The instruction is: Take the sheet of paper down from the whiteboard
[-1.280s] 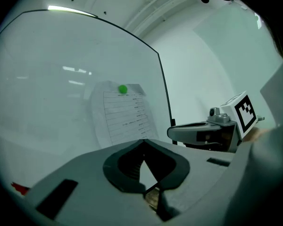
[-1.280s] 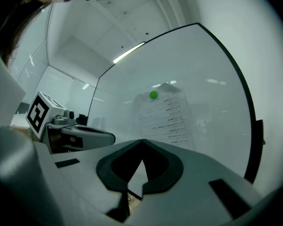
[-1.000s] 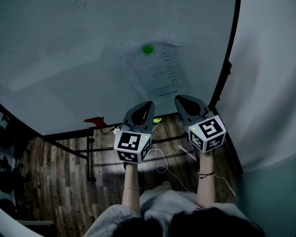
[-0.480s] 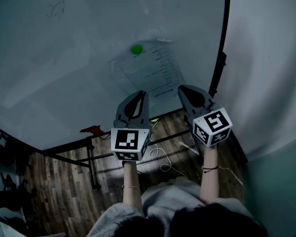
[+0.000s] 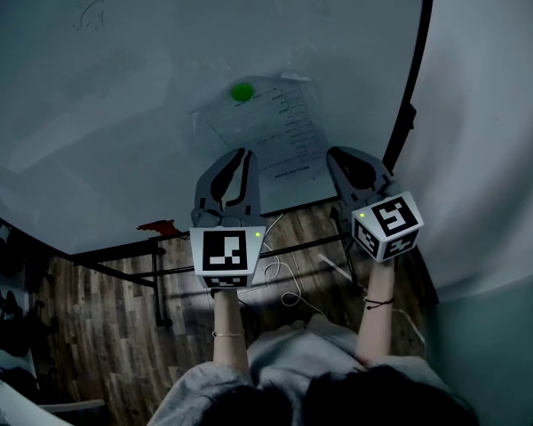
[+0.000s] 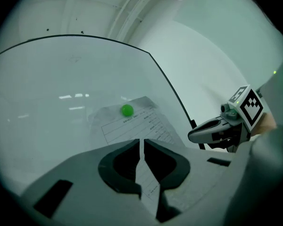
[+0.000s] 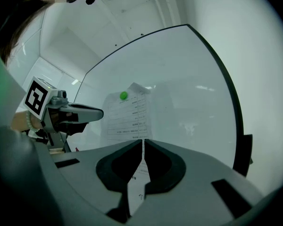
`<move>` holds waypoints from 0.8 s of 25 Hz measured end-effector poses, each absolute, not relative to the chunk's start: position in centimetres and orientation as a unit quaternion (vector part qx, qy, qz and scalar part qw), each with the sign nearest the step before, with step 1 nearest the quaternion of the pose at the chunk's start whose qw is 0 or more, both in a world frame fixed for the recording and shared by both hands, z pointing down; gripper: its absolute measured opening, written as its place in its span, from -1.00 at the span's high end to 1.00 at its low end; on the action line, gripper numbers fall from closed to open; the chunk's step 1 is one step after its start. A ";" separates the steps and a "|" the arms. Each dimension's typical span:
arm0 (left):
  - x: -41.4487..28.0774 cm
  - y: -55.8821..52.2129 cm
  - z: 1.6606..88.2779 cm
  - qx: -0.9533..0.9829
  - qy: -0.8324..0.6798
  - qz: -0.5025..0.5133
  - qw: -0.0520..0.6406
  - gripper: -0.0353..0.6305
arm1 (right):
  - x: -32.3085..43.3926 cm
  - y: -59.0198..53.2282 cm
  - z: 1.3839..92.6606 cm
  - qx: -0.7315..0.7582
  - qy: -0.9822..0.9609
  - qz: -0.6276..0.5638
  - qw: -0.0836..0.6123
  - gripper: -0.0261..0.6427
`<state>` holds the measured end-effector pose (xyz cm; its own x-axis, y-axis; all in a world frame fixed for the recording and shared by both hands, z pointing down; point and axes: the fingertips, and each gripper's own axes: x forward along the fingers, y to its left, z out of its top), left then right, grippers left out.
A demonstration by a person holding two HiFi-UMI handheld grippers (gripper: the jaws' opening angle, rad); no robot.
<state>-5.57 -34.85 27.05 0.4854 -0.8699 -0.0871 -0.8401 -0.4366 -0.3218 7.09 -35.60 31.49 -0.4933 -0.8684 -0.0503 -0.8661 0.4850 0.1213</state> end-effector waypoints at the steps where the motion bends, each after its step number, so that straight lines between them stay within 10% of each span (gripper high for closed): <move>1: -5.4 -35.0 26.7 -0.844 0.508 -0.044 0.165 0.86 | 7.3 -35.8 31.4 0.502 -0.862 -0.065 0.008 0.92; 20: -5.5 -37.6 23.0 -0.789 0.570 -0.063 0.219 0.58 | 7.0 -38.8 31.5 0.443 -0.895 -0.055 0.003 0.70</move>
